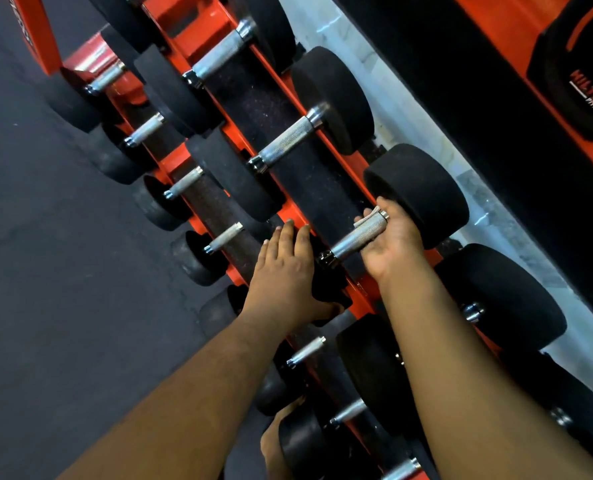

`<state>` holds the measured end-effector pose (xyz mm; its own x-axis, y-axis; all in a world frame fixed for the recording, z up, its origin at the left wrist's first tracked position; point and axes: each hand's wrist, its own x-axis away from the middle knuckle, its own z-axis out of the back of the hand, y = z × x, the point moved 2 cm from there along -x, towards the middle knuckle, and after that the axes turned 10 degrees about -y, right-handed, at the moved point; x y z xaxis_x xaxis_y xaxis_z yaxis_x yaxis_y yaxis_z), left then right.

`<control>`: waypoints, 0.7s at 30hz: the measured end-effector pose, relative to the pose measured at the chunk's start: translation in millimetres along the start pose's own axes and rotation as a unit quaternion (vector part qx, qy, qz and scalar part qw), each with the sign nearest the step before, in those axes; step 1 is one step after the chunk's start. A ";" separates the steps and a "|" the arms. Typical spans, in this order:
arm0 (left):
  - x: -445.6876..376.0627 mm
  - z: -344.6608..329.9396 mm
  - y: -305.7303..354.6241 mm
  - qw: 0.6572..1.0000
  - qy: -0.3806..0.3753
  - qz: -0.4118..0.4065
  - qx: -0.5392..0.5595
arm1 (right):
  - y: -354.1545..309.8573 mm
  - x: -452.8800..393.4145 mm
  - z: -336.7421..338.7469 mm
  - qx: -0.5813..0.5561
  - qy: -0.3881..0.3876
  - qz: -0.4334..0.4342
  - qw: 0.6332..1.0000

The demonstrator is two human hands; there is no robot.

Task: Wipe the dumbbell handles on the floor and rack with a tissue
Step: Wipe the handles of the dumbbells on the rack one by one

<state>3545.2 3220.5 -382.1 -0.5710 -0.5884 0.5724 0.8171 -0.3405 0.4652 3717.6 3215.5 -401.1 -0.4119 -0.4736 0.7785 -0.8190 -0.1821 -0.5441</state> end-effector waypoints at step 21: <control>-2.3 -2.3 -1.2 1.000 0.001 -0.007 -0.009 | 9.2 7.5 6.1 -0.003 -0.064 -0.024 0.998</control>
<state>3545.8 3220.5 -385.6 -0.5820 -0.5856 0.5642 0.8105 -0.3621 0.4603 3709.4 3205.0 -402.2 -0.3179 -0.5712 0.7567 -0.8390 -0.2023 -0.5051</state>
